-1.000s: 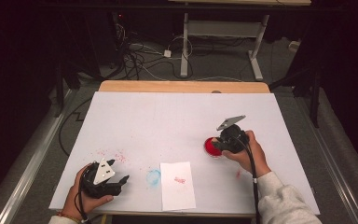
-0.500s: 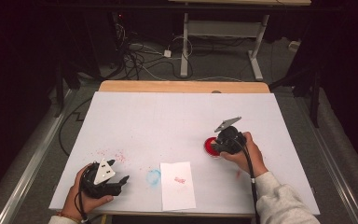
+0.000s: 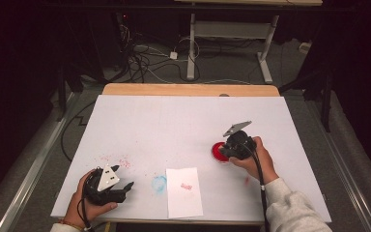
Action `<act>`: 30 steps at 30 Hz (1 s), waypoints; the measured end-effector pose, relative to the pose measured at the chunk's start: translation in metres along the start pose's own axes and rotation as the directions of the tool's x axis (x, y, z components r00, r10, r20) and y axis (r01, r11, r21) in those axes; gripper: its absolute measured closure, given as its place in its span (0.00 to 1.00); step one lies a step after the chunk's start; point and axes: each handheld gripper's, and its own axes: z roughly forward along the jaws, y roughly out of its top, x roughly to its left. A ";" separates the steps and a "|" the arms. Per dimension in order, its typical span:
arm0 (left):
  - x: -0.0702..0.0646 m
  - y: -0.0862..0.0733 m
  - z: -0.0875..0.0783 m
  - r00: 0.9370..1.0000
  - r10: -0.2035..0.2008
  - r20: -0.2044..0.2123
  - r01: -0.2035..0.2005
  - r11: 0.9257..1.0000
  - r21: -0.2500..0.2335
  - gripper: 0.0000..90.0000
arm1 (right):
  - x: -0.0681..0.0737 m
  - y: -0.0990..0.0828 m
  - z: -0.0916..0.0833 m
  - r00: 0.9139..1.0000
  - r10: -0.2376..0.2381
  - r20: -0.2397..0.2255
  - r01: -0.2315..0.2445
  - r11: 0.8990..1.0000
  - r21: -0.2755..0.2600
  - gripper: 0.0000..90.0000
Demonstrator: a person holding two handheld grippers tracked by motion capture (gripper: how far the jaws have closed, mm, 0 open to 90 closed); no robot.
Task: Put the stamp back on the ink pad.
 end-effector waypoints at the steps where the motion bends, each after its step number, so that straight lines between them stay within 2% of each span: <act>1: 0.000 0.000 0.000 1.000 0.000 0.000 0.000 1.000 0.000 0.27 | 0.000 0.000 0.000 1.000 0.004 0.000 -0.004 1.000 0.001 0.82; 6: 0.000 0.000 0.000 1.000 -0.001 -0.001 0.001 1.000 0.000 0.27 | 0.000 0.000 -0.003 1.000 0.000 0.006 0.000 1.000 -0.016 0.76; 9: 0.000 0.000 0.000 1.000 -0.003 -0.001 0.003 1.000 -0.001 0.27 | 0.002 0.002 -0.010 1.000 0.000 0.020 0.001 0.998 -0.056 0.71; 14: 0.000 0.000 0.000 1.000 0.001 -0.001 -0.001 1.000 -0.001 0.27 | 0.006 0.004 -0.020 0.999 -0.024 0.043 0.029 0.993 -0.116 0.63; 21: 0.000 0.000 0.000 1.000 0.002 -0.001 -0.002 1.000 -0.001 0.27 | 0.010 0.005 -0.029 0.997 -0.048 0.053 0.058 0.980 -0.190 0.51; 24: 0.001 0.000 0.000 1.000 -0.001 0.000 0.001 1.000 -0.003 0.27 | 0.013 0.006 -0.032 0.995 -0.057 0.078 0.072 0.974 -0.214 0.44; 28: 0.000 0.000 0.000 1.000 0.001 -0.002 -0.001 1.000 -0.002 0.27 | 0.014 0.006 -0.036 0.994 -0.046 0.102 0.072 0.963 -0.261 0.39; 30: 0.000 0.000 0.000 1.000 0.001 -0.002 -0.001 1.000 -0.002 0.27 | 0.015 0.006 -0.037 0.993 -0.045 0.109 0.073 0.961 -0.268 0.36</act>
